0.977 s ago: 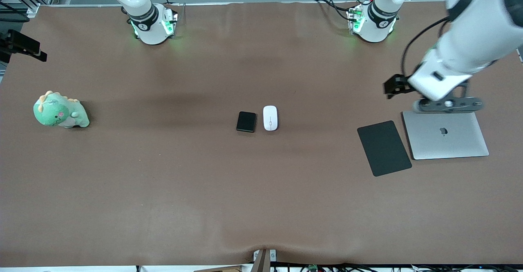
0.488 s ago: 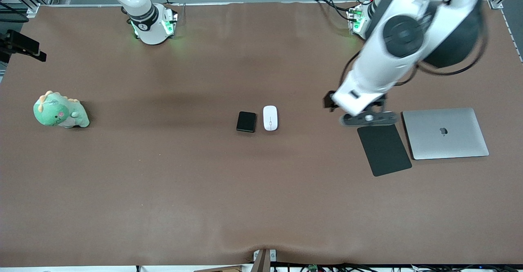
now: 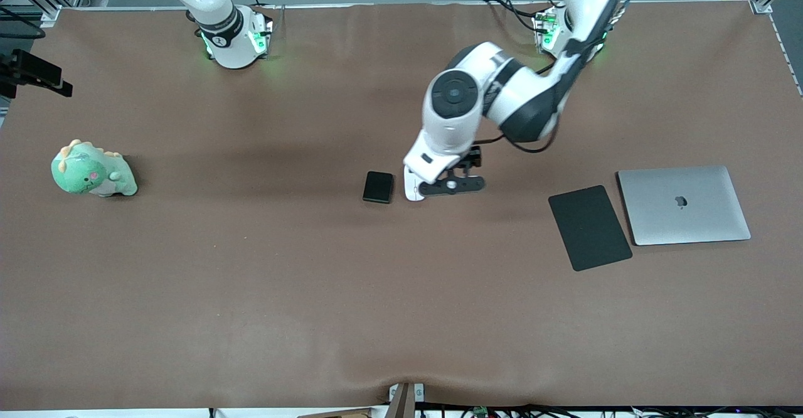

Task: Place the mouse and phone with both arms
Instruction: 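Reach the left gripper down over the white mouse, then grasp the white mouse with the left gripper while the right gripper reaches forward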

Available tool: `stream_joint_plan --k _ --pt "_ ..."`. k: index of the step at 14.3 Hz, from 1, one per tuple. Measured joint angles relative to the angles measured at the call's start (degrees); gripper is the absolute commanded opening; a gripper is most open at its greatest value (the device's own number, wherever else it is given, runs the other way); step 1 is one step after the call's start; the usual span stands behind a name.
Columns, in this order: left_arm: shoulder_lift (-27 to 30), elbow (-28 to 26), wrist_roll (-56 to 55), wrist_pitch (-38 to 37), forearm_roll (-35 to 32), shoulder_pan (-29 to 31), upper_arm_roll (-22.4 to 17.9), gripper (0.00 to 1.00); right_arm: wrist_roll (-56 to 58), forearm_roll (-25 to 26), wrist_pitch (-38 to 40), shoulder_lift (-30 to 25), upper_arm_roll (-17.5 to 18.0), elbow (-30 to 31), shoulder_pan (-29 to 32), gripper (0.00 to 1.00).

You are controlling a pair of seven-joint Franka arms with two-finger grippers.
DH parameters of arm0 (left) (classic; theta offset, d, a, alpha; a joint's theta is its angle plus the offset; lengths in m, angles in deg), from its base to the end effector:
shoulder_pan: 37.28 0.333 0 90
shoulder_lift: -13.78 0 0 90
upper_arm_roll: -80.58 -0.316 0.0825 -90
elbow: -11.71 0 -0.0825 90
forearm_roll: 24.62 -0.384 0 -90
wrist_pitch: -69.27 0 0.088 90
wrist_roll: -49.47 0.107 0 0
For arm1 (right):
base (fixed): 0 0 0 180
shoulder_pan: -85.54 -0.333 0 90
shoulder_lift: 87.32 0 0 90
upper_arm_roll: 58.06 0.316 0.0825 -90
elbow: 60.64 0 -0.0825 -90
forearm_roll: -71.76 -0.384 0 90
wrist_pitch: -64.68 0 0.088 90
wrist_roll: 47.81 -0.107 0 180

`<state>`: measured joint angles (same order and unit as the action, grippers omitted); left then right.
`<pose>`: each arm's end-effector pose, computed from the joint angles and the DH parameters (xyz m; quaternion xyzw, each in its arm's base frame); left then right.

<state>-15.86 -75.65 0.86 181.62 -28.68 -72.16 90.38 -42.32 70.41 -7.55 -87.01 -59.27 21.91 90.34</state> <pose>0.5032 -0.4671 0.3562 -0.9989 -0.0290 0.0326 0.0196 0.5192 -0.0516 0.6568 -0.9956 0.0020 0.0910 0.0207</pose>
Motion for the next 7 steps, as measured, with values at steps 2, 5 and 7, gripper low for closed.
stream_joint_plan --k 2,5,7 --pt "-2.62 -0.13 -4.44 2.79 -2.46 -2.15 0.02 1.0 0.0 0.0 -0.03 1.18 -0.08 0.01 0.0 1.0" --pt "-6.75 -0.27 -8.5 8.32 -3.1 -4.58 0.02 1.0 0.0 0.0 -0.06 3.44 -0.04 0.14 -0.01 1.0" --pt "-9.1 -0.28 -9.27 10.48 -3.18 -5.54 0.02 1.0 0.0 0.0 -0.06 5.89 -0.08 0.46 -0.01 1.0"
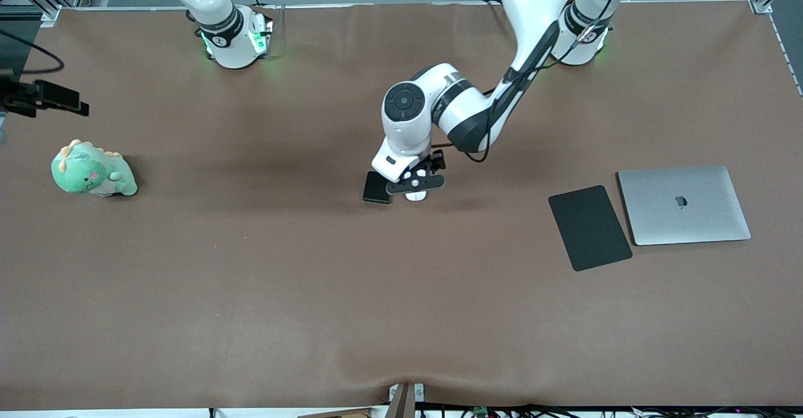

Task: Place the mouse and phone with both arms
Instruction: 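Grasp the white mouse with the left gripper while the right gripper reaches forward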

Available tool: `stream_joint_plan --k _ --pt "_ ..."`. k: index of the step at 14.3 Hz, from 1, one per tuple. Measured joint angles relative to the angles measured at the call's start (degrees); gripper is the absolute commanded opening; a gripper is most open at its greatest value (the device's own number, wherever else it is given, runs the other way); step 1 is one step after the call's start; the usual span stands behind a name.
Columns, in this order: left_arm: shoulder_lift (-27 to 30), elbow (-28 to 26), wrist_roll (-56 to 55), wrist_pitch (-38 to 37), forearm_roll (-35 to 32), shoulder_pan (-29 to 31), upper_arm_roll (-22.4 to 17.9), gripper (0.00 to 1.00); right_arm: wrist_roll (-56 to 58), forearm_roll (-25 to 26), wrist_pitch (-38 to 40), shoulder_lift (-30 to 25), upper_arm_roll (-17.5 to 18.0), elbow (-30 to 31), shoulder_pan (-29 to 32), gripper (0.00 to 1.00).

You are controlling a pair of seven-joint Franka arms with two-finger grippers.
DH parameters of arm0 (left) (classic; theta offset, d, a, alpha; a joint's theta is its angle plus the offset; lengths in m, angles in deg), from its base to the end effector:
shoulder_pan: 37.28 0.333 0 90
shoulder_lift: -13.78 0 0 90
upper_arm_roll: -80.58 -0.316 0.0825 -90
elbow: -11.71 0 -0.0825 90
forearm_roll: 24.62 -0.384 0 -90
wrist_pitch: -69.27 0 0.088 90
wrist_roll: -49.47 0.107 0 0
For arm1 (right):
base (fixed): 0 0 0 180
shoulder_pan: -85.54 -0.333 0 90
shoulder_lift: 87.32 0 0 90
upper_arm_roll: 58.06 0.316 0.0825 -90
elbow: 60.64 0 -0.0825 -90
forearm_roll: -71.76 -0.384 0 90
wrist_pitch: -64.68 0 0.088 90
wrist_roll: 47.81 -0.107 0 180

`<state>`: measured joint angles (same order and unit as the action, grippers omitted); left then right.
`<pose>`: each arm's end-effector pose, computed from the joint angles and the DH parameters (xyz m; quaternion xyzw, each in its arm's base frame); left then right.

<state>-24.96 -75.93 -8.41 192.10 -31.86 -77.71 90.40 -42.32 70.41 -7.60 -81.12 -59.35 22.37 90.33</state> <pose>0.4668 -0.5245 0.2594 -0.9985 -0.0480 0.0163 0.0195 0.5493 -0.0547 0.5981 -0.9890 0.0033 0.1454 0.0252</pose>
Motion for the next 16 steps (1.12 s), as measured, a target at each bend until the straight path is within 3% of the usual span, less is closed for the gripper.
stream_joint_plan --k 8,12,14,16 --pt "-3.75 -1.67 -0.02 5.26 -0.15 -0.08 -0.17 1.0 0.0 -1.2 -0.08 4.69 0.34 0.21 -0.61 1.0" --pt "-4.35 -4.46 0.1 8.08 -0.18 -0.02 -0.21 0.92 -5.15 -5.13 -0.24 6.22 0.97 0.8 -4.84 1.0" --pt "-4.44 -4.84 0.14 8.14 -0.18 -0.02 -0.21 0.79 -8.45 -8.09 -1.27 6.63 1.35 1.35 -5.5 1.0" --pt "-4.45 -5.12 0.14 8.14 -0.18 -0.02 -0.21 0.5 -11.26 -9.34 -2.55 6.64 1.96 2.48 -5.78 1.0"
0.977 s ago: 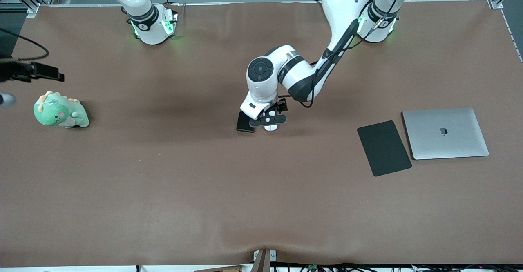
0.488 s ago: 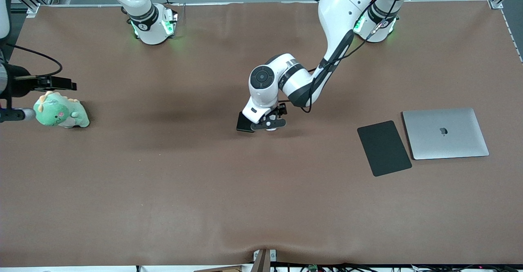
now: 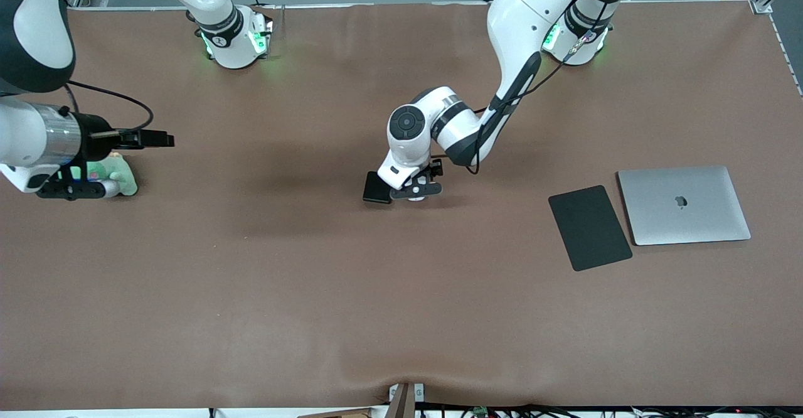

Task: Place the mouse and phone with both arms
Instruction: 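Grasp the white mouse with the left gripper while the right gripper reaches forward, then carry the mouse onto the black pad while the right gripper reaches the phone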

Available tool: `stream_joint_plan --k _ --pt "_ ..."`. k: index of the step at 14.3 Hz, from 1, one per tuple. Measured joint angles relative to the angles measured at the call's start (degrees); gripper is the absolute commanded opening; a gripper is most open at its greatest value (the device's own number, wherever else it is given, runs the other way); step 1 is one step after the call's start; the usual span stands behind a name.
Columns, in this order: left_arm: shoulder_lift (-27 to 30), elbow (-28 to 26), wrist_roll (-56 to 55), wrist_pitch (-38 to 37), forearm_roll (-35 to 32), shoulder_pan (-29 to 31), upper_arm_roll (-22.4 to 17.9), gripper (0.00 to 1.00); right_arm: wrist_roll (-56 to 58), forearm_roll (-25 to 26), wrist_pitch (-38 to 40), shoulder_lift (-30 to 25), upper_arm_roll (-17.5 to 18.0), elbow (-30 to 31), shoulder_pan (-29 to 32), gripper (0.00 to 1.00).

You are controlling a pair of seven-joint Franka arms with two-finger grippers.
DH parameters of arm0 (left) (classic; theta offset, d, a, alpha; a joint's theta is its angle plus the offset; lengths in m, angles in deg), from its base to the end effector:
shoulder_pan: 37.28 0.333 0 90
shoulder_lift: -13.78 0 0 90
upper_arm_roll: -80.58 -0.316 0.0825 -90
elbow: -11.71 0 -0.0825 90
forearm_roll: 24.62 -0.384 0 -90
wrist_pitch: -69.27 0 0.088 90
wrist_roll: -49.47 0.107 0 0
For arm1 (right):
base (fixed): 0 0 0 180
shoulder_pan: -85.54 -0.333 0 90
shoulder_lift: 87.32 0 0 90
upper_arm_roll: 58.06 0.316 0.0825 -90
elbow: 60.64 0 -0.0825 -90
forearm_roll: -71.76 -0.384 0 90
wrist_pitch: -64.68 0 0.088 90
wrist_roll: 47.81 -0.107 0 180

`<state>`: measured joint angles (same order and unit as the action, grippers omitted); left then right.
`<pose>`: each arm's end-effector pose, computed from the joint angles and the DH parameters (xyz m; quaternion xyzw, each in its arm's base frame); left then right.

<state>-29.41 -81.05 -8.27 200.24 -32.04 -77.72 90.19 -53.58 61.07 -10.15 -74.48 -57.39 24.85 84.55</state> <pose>0.4504 -0.5128 0.1797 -0.9983 -0.0429 0.0306 0.0235 0.5800 0.0396 0.5178 -0.9742 0.0293 0.2084 0.0809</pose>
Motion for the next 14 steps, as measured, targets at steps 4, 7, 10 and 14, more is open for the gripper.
stream_joint_plan --k 4,7,10,14 --pt "0.09 -0.16 0.42 0.02 -0.04 -0.01 0.02 0.45 -2.38 -0.28 -1.96 -0.01 0.68 1.18 -0.92 1.0" --pt "0.14 -0.15 0.52 -0.11 -0.05 0.05 0.01 0.37 -3.74 -0.36 -4.09 -0.14 0.77 3.2 -1.77 1.0" --pt "1.66 0.19 2.87 -2.98 -0.08 0.94 -0.12 0.31 -5.86 -0.43 -8.37 -0.24 0.89 5.38 -4.14 1.0" --pt "7.68 0.54 7.54 -8.9 -0.09 4.98 -0.28 0.31 -12.11 -0.49 -13.93 -0.33 1.05 8.71 -9.16 1.0"
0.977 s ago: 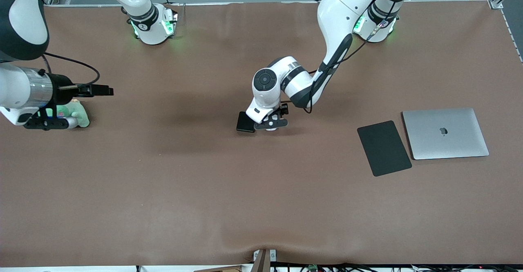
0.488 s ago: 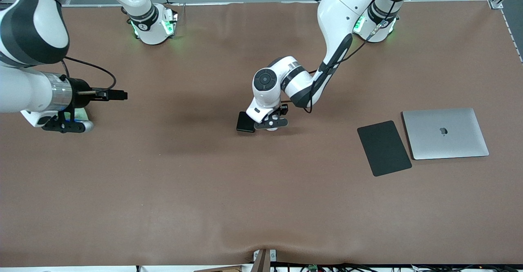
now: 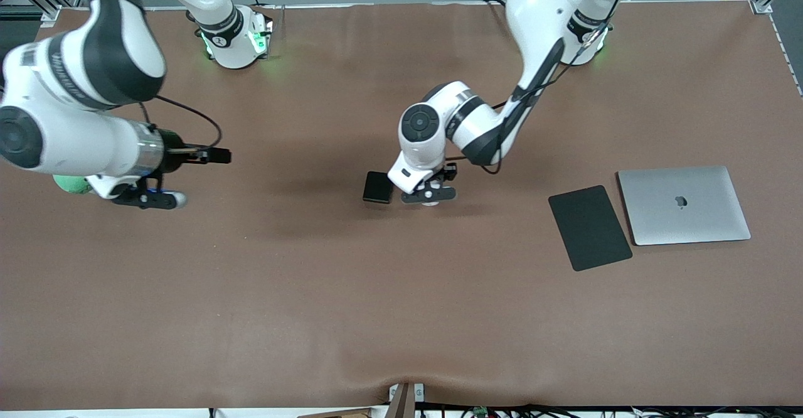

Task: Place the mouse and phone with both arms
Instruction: 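Carry the mouse onto the black pad while the right gripper reaches the phone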

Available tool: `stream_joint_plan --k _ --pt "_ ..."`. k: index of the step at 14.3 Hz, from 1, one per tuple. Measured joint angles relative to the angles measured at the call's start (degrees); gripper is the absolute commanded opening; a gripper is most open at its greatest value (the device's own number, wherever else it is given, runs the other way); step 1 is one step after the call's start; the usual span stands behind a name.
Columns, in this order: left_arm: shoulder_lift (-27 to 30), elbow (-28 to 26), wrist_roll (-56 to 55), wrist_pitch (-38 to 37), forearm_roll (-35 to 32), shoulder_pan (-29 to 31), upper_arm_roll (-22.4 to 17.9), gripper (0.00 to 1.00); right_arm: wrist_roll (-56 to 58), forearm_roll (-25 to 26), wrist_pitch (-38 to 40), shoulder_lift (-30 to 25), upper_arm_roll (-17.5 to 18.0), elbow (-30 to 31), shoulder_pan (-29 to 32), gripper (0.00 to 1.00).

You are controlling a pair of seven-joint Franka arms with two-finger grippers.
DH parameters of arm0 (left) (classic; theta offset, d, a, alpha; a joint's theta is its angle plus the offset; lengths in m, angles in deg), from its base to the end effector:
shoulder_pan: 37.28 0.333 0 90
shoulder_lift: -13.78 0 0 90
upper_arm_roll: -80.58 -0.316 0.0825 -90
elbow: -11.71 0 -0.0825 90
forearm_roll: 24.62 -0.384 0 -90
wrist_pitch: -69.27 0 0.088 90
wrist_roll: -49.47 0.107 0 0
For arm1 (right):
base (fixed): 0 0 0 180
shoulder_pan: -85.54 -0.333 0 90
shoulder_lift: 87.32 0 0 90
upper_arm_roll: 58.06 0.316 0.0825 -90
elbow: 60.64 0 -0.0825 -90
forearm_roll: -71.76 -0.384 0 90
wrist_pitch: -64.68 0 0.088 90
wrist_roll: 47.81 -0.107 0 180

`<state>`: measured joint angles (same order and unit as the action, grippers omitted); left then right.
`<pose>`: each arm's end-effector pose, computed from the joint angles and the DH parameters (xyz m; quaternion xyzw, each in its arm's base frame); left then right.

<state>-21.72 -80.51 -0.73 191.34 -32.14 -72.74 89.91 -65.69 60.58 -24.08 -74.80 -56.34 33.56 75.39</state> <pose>0.4980 -0.4669 0.2619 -0.9987 -0.0226 0.0254 0.0369 0.5751 0.1411 0.4654 -0.9807 0.0645 0.1757 0.0566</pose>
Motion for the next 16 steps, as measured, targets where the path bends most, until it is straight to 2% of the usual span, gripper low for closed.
stream_joint_plan --k 4,7,12,16 --pt "5.47 -1.54 9.2 -1.86 -0.09 7.17 -0.23 0.31 -5.87 0.0 -4.92 -0.02 0.08 2.35 -5.45 1.0" --pt "8.49 -3.76 20.37 -1.92 -0.12 15.7 -0.35 0.31 -8.44 0.0 -9.97 -0.01 0.07 4.68 -8.8 1.0" --pt "9.03 -7.58 32.57 -1.8 -0.41 27.55 -0.52 0.32 -9.61 -0.02 -20.21 0.35 0.08 10.59 -13.14 1.0" --pt "9.02 -11.44 40.83 1.46 -1.27 35.94 -0.5 0.32 -14.97 -0.08 -27.71 3.33 0.12 11.79 -17.3 1.0"
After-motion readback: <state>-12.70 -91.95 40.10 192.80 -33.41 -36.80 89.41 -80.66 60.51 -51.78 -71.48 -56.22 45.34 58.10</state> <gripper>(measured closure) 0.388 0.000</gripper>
